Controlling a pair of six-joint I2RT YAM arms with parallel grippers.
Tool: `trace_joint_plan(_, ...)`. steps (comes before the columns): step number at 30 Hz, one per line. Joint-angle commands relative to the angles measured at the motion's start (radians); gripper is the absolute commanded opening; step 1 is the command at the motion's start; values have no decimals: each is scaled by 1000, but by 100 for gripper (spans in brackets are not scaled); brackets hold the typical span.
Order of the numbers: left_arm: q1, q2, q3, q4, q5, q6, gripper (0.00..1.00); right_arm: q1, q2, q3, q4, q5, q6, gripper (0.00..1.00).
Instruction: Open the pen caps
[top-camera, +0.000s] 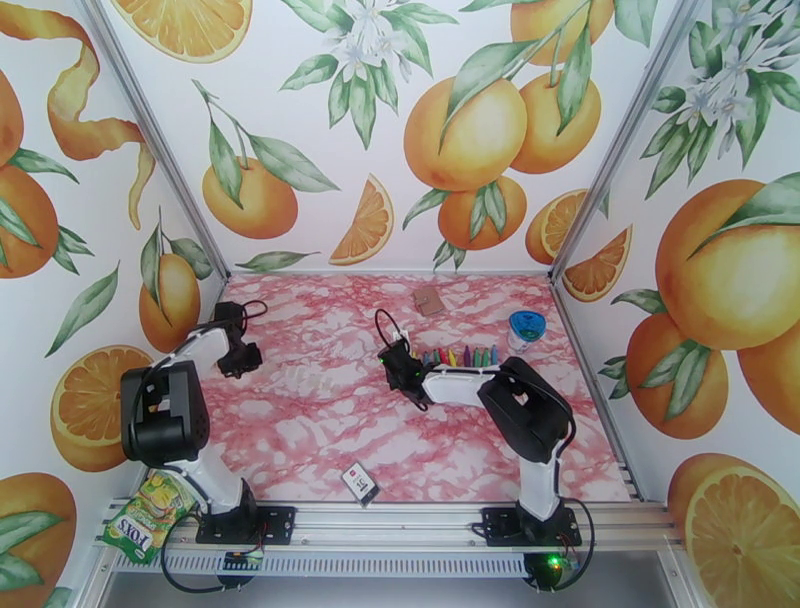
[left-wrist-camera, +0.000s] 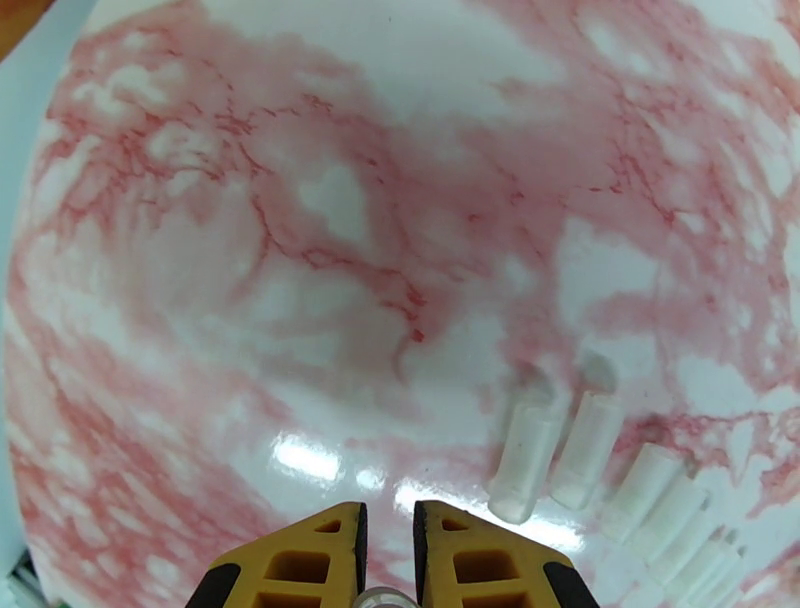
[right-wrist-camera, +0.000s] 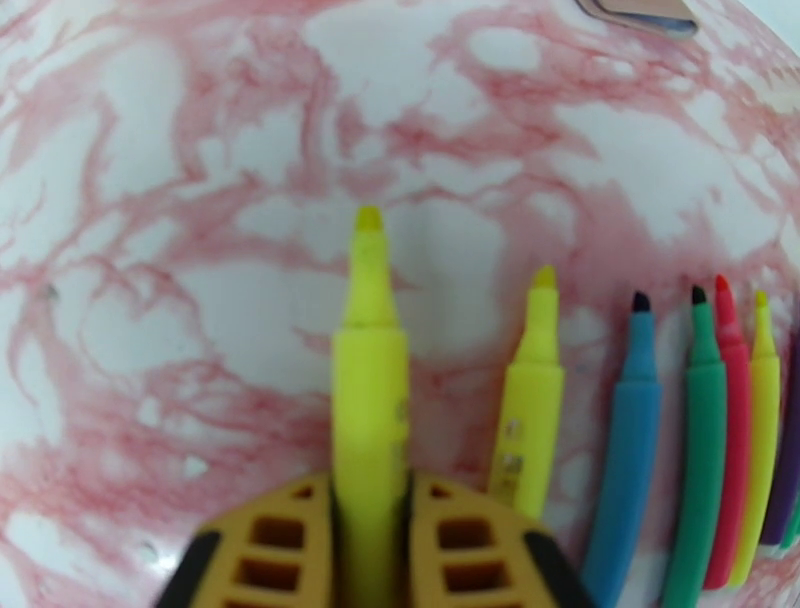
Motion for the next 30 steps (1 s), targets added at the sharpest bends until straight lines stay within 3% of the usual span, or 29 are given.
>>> trace_joint_plan(1, 10, 30, -6, 37, 78, 1, 0, -4, 13, 32, -22, 7, 14, 20)
trace_joint_plan(30, 10, 82, 14, 19, 129, 13, 14, -6, 25, 40, -56, 11, 24, 29)
